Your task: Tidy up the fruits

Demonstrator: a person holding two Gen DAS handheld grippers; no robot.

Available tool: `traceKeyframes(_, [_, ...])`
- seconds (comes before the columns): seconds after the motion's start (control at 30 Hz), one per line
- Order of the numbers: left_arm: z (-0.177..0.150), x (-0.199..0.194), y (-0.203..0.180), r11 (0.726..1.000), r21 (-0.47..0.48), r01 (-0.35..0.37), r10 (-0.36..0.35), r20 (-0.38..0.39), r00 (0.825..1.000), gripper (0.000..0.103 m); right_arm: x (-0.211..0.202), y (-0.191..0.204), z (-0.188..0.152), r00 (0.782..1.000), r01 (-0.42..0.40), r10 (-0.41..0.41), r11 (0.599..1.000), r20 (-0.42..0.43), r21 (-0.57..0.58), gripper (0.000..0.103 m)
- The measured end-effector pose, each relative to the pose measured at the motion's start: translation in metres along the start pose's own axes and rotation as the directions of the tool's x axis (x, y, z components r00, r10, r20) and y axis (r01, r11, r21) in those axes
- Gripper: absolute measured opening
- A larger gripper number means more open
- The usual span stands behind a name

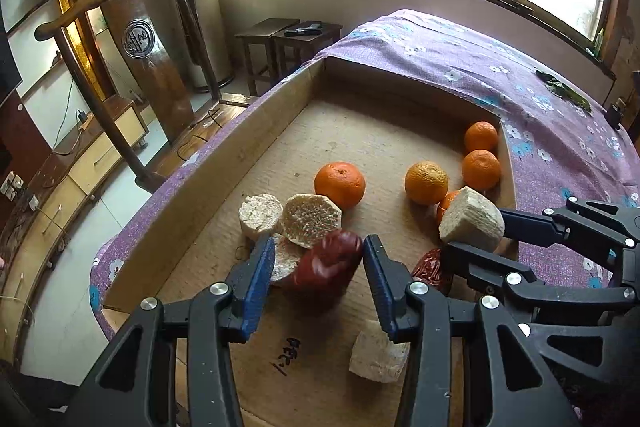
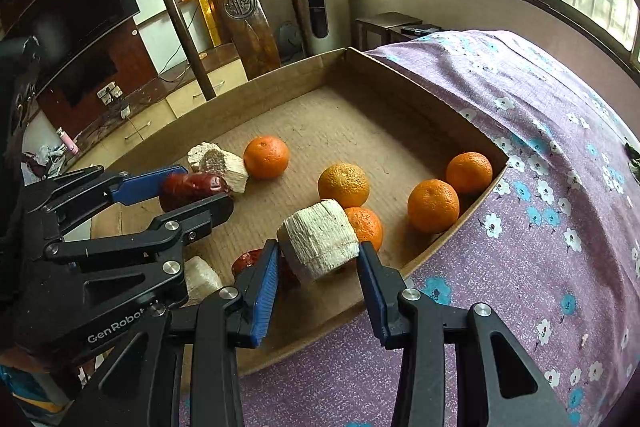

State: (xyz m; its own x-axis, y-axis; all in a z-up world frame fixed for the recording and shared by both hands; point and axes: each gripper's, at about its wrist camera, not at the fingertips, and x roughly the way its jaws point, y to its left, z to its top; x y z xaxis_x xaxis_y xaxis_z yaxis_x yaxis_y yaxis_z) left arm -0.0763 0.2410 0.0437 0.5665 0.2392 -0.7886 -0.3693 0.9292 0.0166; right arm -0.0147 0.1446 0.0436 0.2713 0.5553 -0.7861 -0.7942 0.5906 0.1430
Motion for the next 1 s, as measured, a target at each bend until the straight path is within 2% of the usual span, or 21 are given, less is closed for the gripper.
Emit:
traceKeyframes(0.17, [-0.001, 0.001, 0.005, 1.0, -0.022, -0.002, 0.002, -0.001, 1.0, 0.066, -0.003, -0.002, -0.001, 1.0, -0.012, 0.012, 1.0, -0.003, 0.007, 0.045])
traceKeyframes(0.27, [-0.002, 0.0, 0.006, 0.999, -0.032, -0.01, 0.01, 0.006, 1.0, 0.072, -0.008, -0.005, -0.004, 1.0, -0.016, 0.016, 1.0, 0.006, 0.018, 0.046])
traceKeyframes(0.4, [-0.003, -0.003, 0.003, 1.0, -0.018, -0.021, 0.022, 0.02, 1.0, 0.077, -0.016, -0.006, -0.008, 1.0, -0.024, 0.024, 0.999, 0.019, 0.026, 0.047])
traceKeyframes(0.63, [-0.006, -0.012, -0.007, 1.0, -0.004, -0.026, 0.026, 0.056, 0.998, 0.083, -0.043, -0.007, -0.019, 0.996, -0.003, -0.002, 0.999, 0.086, 0.054, 0.059])
traceKeyframes(0.73, [-0.007, -0.02, -0.012, 1.0, -0.002, -0.03, 0.03, 0.085, 0.996, 0.084, -0.053, -0.008, -0.026, 0.992, 0.031, -0.04, 0.997, 0.117, 0.073, 0.066])
traceKeyframes(0.87, [-0.007, -0.031, -0.02, 0.999, -0.002, -0.036, 0.036, 0.124, 0.992, 0.088, -0.064, -0.012, -0.033, 0.988, 0.056, -0.068, 0.994, 0.136, 0.091, 0.068])
traceKeyframes(0.93, [-0.008, -0.038, -0.024, 0.999, 0.004, -0.036, 0.035, 0.143, 0.989, 0.089, -0.07, -0.014, -0.037, 0.986, 0.052, -0.068, 0.993, 0.153, 0.11, 0.073])
traceKeyframes(1.0, [-0.009, -0.044, -0.027, 0.999, 0.007, -0.032, 0.031, 0.158, 0.987, 0.089, -0.075, -0.018, -0.041, 0.984, 0.051, -0.072, 0.991, 0.162, 0.126, 0.075])
